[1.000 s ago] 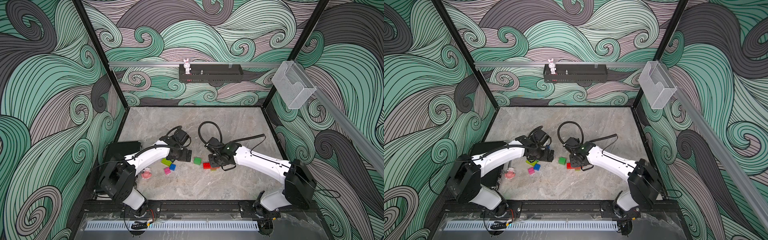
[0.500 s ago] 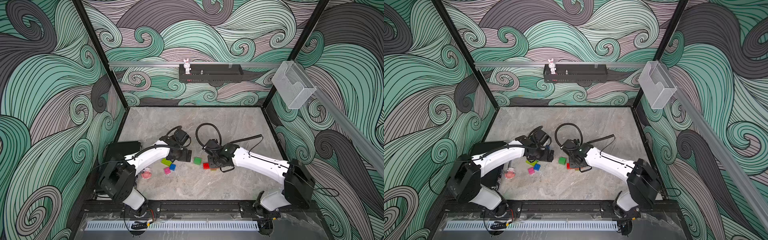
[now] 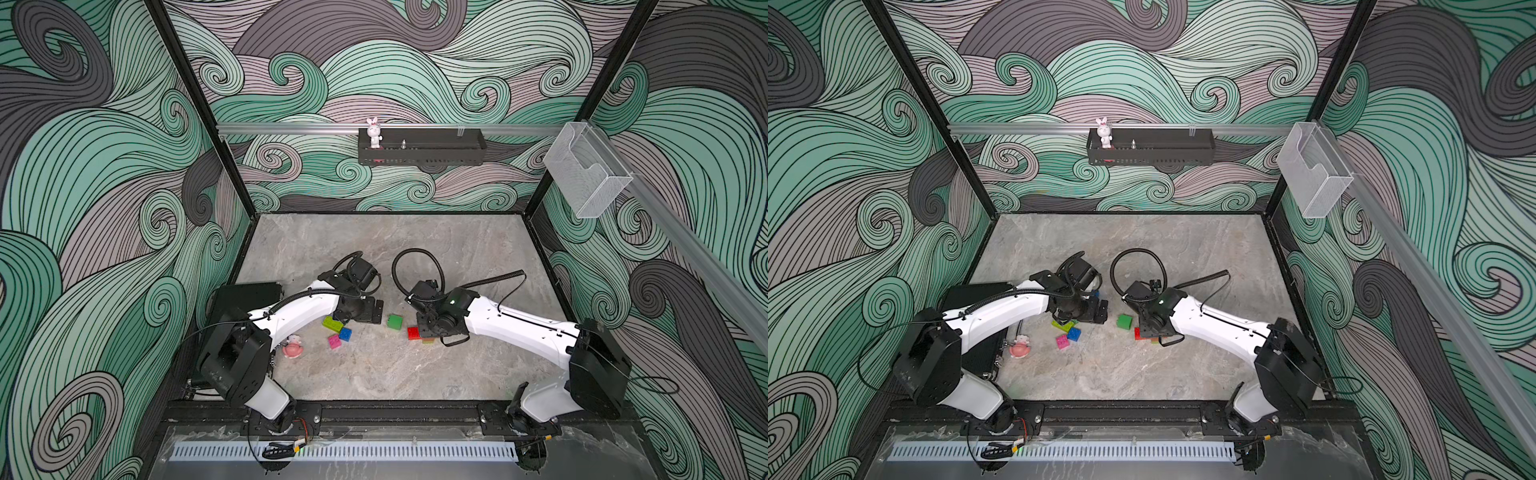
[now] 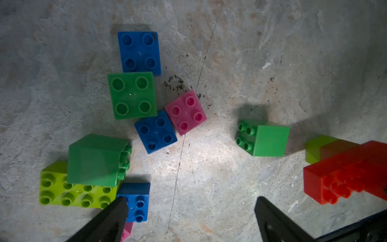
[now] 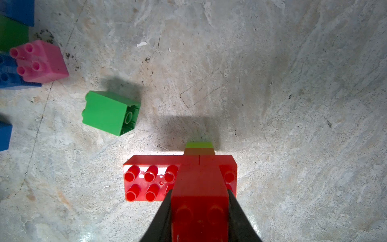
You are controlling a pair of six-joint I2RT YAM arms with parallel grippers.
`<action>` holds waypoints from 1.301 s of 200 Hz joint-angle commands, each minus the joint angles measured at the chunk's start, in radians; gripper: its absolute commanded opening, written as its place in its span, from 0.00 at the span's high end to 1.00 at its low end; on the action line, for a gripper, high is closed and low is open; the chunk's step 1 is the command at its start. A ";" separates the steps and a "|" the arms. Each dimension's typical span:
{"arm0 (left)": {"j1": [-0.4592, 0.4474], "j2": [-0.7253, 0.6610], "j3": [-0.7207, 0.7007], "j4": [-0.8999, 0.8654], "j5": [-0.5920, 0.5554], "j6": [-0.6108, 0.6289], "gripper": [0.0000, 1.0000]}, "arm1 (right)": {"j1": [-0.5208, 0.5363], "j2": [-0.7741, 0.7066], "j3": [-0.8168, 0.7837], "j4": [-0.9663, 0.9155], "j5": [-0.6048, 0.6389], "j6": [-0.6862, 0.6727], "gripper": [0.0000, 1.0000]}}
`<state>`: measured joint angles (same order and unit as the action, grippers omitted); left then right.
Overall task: Assemble the number 4 with lego
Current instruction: Assemble the lego brick with the lego brick.
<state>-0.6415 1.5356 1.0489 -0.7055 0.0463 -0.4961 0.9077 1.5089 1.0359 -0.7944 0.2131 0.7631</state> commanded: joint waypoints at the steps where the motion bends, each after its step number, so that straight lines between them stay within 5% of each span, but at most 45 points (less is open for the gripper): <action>1: 0.006 0.000 -0.004 -0.018 0.003 0.012 0.01 | 0.003 0.058 -0.100 -0.084 -0.019 0.003 1.00; 94: 0.020 0.003 0.008 -0.041 -0.047 0.021 0.01 | 0.030 0.119 -0.180 -0.107 0.000 -0.068 1.00; 155: 0.086 -0.094 -0.013 -0.042 -0.096 0.004 0.01 | -0.048 0.029 0.040 0.018 0.029 -0.124 1.00; 260: 0.127 -0.106 -0.043 -0.050 -0.108 -0.012 0.01 | -0.078 0.223 0.163 0.127 0.031 -0.156 1.00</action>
<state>-0.5228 1.4357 1.0096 -0.7280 -0.0463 -0.4911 0.8207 1.6604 1.1683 -0.6693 0.2359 0.6209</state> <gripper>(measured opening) 0.985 0.341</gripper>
